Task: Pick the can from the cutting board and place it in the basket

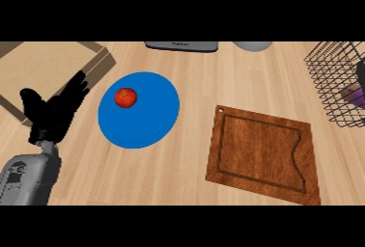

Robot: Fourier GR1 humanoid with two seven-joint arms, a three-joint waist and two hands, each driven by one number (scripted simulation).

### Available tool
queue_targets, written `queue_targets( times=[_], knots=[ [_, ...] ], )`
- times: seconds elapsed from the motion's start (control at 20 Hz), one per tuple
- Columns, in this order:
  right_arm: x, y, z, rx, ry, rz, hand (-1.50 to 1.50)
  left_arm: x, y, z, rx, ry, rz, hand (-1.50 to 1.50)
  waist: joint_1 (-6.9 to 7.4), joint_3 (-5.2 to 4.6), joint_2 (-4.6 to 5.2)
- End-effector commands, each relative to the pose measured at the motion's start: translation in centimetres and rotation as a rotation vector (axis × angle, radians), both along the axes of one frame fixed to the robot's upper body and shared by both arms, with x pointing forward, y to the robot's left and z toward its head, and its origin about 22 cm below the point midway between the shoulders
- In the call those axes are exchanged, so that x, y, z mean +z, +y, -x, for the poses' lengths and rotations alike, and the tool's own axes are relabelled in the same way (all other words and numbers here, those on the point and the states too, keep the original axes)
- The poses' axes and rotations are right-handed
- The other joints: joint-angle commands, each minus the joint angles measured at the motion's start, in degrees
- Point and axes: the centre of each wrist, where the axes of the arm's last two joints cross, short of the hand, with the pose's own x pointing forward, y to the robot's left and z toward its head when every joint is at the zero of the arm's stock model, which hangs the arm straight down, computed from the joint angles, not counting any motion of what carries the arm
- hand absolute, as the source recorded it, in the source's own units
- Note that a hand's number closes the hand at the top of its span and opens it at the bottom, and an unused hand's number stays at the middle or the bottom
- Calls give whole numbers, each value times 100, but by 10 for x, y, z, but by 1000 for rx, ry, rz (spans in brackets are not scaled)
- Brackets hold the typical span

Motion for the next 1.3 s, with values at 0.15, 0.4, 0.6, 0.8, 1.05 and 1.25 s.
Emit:
queue_targets(
  times=[0.15, 0.4, 0.6, 0.8, 1.05, 1.25],
  knots=[
    [5, -1, 1, -75, -226, -35, -150, -4, -3, 2, 5, 0, 9, 0, -45, -3, -26],
    [24, -8, 10, -118, -474, 4, -150, 2, 8, 2, 21, 11, -2, 0, -141, -9, -84],
    [22, -7, 19, -147, -608, 0, -150, -7, 6, 10, 29, 28, 12, 0, -261, -14, -162],
    [-13, 26, 27, -134, -592, -24, -150, -8, 20, 20, 83, 52, 19, 0, -486, -21, -287],
    [-32, 72, 42, -68, -546, -139, -150, -16, 38, 24, 124, 66, -9, 0, -673, -27, -356],
    [-60, 71, 62, -37, -520, -167, -150, -21, 17, 23, 121, 44, 2, 0, -641, -22, -353]
  ],
)
